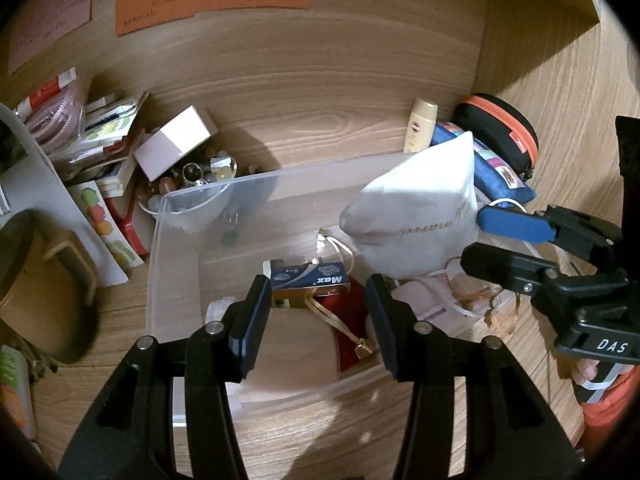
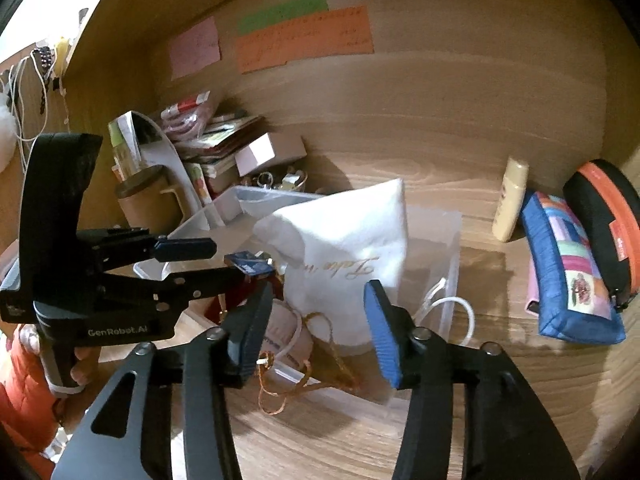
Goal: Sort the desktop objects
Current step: 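Open both grippers to release the card pack and bell, withdraw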
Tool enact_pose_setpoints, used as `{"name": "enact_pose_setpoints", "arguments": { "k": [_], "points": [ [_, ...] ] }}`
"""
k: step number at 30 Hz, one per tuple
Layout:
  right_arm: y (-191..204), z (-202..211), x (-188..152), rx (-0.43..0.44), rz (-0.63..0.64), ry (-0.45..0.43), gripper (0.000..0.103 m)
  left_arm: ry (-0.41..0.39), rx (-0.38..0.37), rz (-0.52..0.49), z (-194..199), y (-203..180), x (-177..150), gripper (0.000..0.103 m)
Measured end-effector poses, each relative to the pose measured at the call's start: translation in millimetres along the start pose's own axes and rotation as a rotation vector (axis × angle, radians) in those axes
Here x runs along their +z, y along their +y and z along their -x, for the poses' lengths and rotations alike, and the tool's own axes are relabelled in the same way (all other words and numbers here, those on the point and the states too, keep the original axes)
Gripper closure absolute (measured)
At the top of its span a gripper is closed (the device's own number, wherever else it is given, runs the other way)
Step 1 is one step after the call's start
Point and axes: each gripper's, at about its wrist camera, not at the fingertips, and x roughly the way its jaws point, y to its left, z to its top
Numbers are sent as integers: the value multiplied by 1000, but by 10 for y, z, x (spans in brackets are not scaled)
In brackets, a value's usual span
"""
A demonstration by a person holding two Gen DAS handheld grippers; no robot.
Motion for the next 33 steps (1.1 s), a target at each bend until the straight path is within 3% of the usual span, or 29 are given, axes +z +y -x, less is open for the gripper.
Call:
{"name": "enact_pose_setpoints", "arguments": {
  "k": [4, 8, 11, 21, 23, 26, 33],
  "points": [
    [-38, 17, 3, -16, -11, -18, 47, -18, 12, -6, 26, -4, 1, 41],
    [-79, 39, 8, -26, -29, -33, 41, -33, 17, -7, 94, 6, 20, 39],
    [-103, 40, 22, -35, -39, -36, 39, -43, 43, -2, 159, 31, 30, 31],
    [-41, 220, 70, -88, -59, -41, 37, -70, 102, 3, 522, 161, -104, 24],
    [32, 322, 54, -90, -59, -51, 37, -78, 109, 6, 607, 174, -150, 21],
    [144, 431, 16, -96, -61, -61, 27, -87, 94, 27, 738, 205, -238, 16],
    [483, 552, -143, -76, -32, -41, 26, -97, 107, 47, 998, 249, -489, 14]
  ]
}}
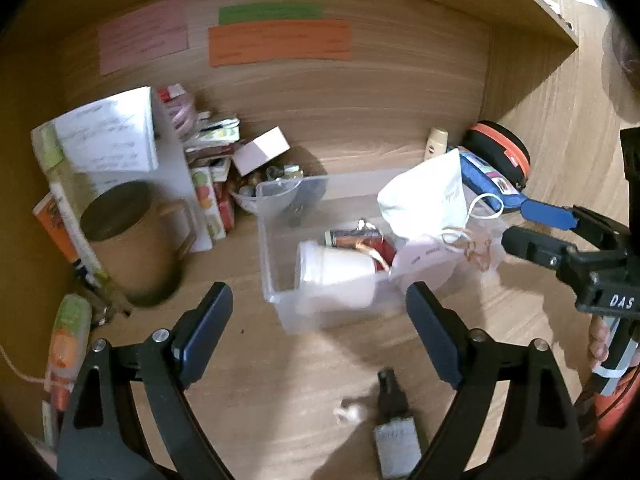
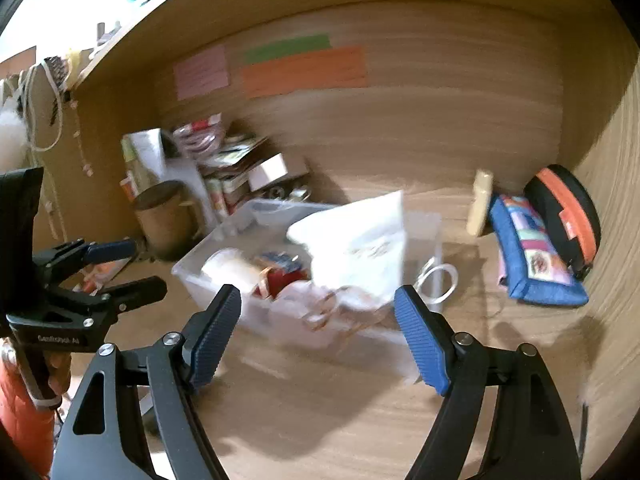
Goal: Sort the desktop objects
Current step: 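Open both grippers to release the card pack and bell, withdraw, then grasp the green pump bottle with the right gripper while the left grasps the white seashell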
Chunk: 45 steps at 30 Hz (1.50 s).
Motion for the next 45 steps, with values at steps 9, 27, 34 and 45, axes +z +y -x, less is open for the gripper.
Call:
{"name": "enact_pose_setpoints", "arguments": {
  "k": [9, 27, 34, 45],
  "points": [
    [357, -57, -300, 57, -24, 65, 26, 22, 51, 29, 201, 174, -331, 13],
    [1078, -483, -847, 112, 16, 245, 27, 124, 51, 176, 114, 677, -960, 13],
    [1132, -534, -921, 107, 22, 264, 34, 146, 34, 110, 46, 477, -1024, 13],
    [943, -523, -942, 136, -7, 255, 65, 179, 17, 78, -77, 277, -1004, 13]
  ]
}}
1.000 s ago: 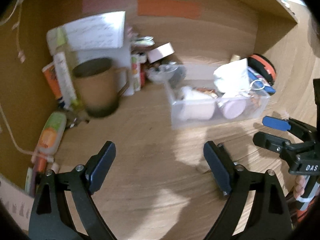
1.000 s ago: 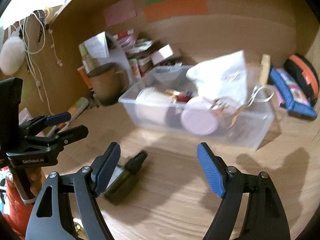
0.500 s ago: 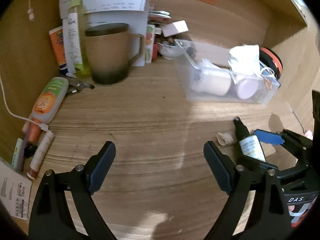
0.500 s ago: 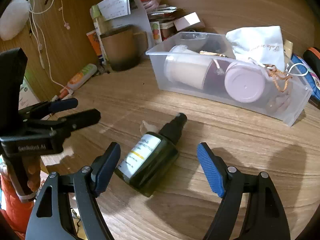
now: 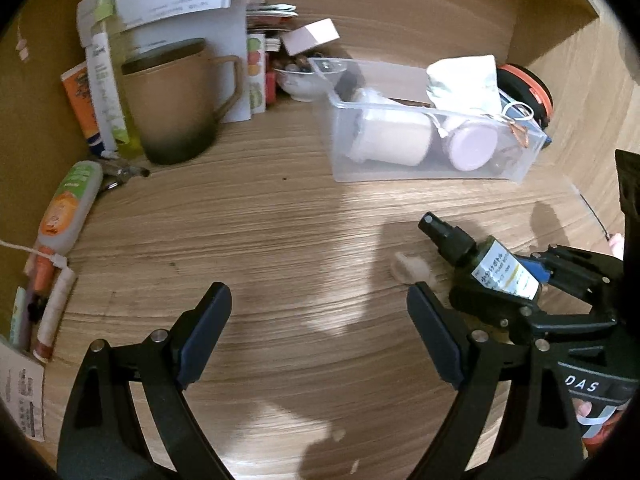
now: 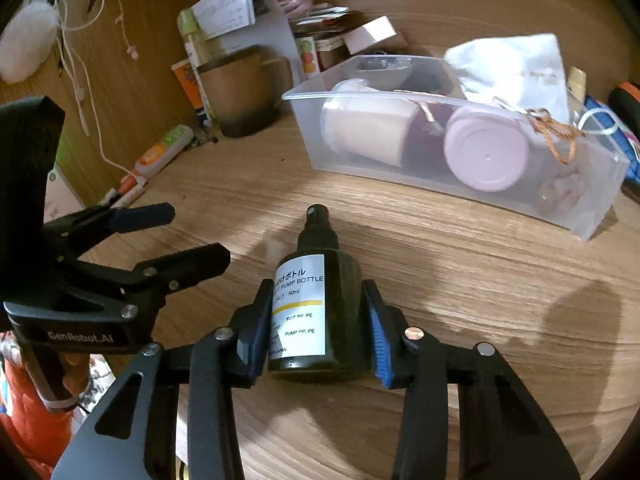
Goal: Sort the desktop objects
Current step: 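Grasp the green pump bottle with the right gripper while the left grasps the white seashell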
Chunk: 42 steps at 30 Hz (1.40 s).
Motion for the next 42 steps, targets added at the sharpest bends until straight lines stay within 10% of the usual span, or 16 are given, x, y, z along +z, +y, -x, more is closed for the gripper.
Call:
{"name": "enact_pose_setpoints", "arguments": {
  "k": [12, 19, 34, 42],
  "points": [
    [-508, 377, 16, -2, -90, -79, 65, 35, -14, -99, -210, -460, 131, 13],
    [-693, 494, 11, 4, -112, -121, 65, 38, -10, -137, -273, -596, 171, 45],
    [-775, 517, -29, 47, -124, -126, 65, 18, 28, -126, -272, -660, 158, 81],
    [-804, 573, -18, 45, -118, -135, 65, 13, 13, -94, -209, -649, 183, 82]
  ]
}}
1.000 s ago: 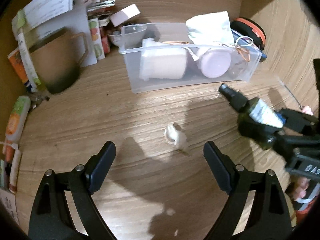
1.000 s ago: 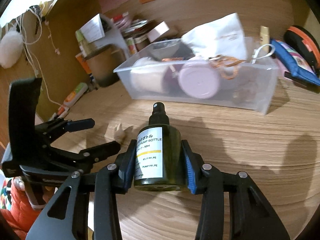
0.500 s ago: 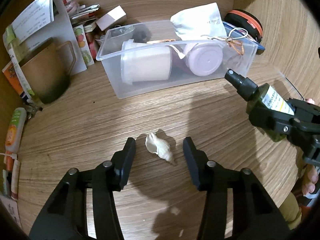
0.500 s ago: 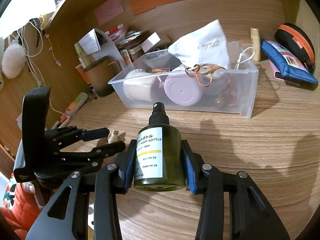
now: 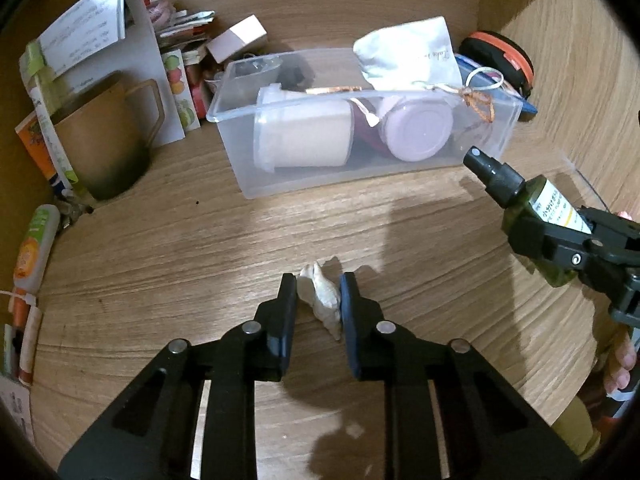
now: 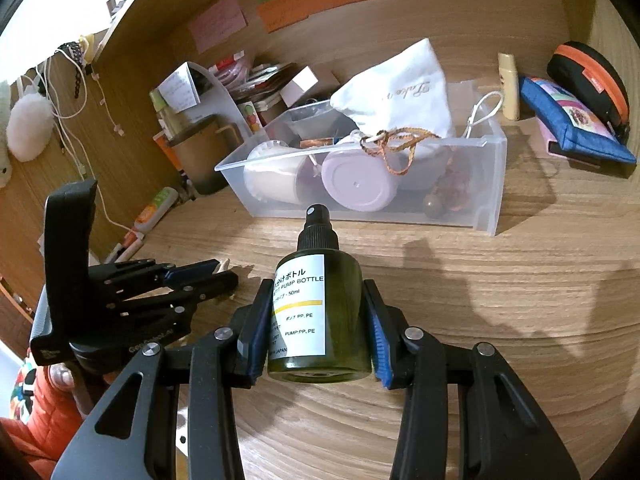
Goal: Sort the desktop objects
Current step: 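Grasp the green pump bottle with the right gripper while the left grasps the white seashell, then carry the pump bottle and seashell over the clear bin and lower them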
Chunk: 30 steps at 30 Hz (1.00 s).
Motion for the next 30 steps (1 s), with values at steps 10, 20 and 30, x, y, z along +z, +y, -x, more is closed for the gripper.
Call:
{"name": "enact_pose_setpoints", "arguments": {
  "k": [10, 20, 30],
  "points": [
    [69, 205, 165, -8, 32, -65, 65, -74, 3, 29, 308, 101, 176, 82],
    [132, 423, 467, -31, 95, -151, 65, -172, -36, 72, 655, 281, 466, 82],
    [115, 375, 839, -30, 135, -181, 65, -212, -68, 54, 691, 322, 843, 82]
  ]
}}
